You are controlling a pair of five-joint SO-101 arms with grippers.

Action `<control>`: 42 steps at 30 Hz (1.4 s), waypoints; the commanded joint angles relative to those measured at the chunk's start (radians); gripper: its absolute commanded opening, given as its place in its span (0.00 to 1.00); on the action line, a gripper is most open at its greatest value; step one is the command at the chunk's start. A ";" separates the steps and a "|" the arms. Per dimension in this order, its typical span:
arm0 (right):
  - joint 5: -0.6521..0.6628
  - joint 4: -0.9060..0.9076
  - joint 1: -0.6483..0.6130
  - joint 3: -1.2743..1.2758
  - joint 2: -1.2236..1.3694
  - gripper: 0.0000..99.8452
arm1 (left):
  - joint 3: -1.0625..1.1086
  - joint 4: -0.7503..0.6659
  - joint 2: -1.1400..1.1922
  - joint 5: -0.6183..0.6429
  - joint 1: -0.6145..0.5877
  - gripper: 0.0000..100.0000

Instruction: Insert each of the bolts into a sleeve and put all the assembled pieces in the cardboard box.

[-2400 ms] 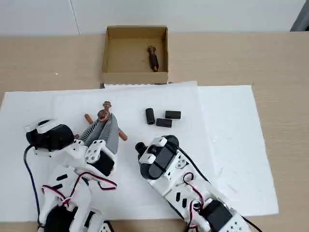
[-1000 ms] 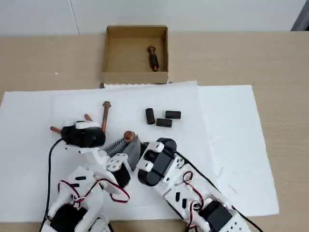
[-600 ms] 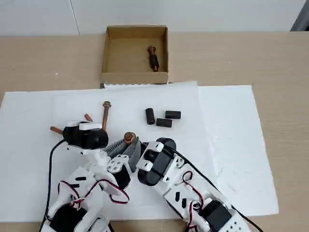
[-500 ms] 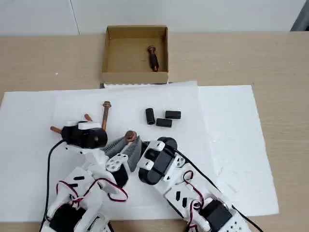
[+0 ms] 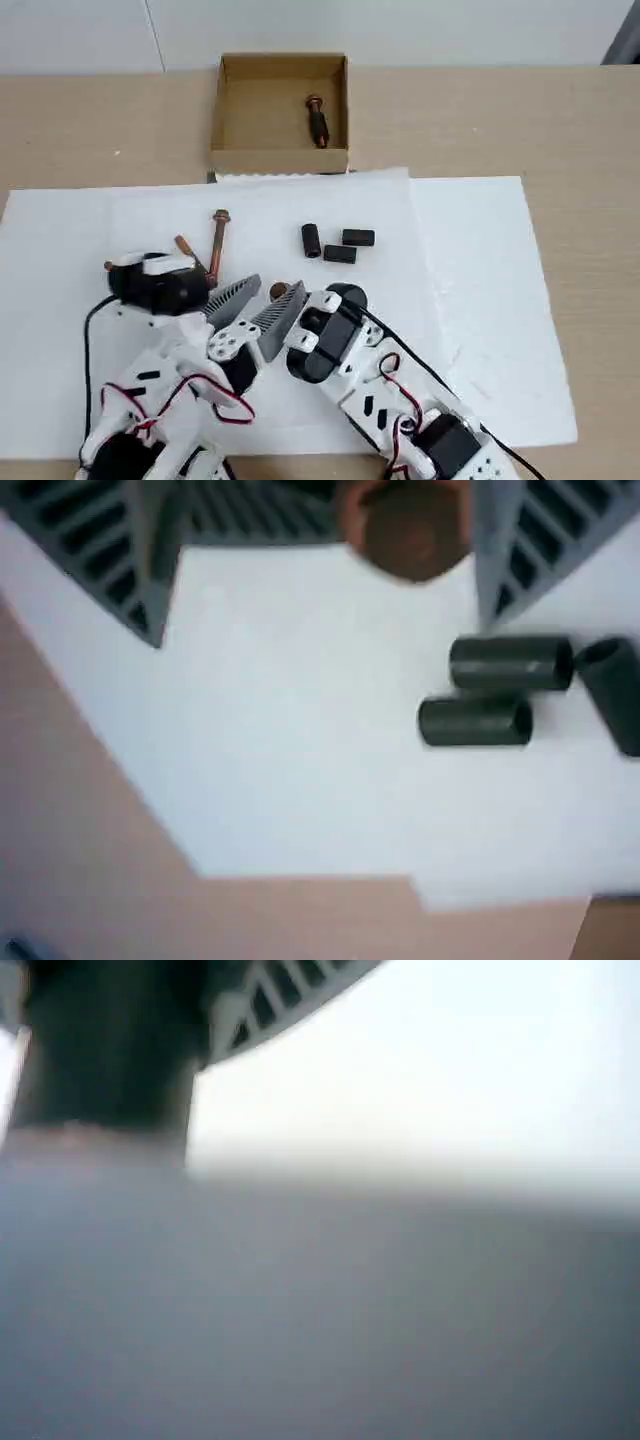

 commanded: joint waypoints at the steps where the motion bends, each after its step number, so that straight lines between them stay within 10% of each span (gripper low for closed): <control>1: 0.002 -0.021 -0.004 -0.028 -0.010 0.00 | -0.085 0.006 -0.003 -0.008 -0.003 0.16; 6: -0.018 -0.019 0.027 -0.029 -0.008 0.00 | -0.102 0.003 -0.008 -0.072 -0.003 0.00; 18: -0.241 0.177 0.338 -0.086 -0.004 0.00 | 0.082 0.005 -0.008 -0.413 -0.397 0.01; 27: -0.259 0.277 0.414 -0.232 0.024 0.00 | 0.249 0.005 -0.008 -0.425 -0.445 0.01; 42: -0.381 0.268 0.415 -1.062 0.943 0.00 | 0.285 0.005 -0.008 -0.423 -0.445 0.01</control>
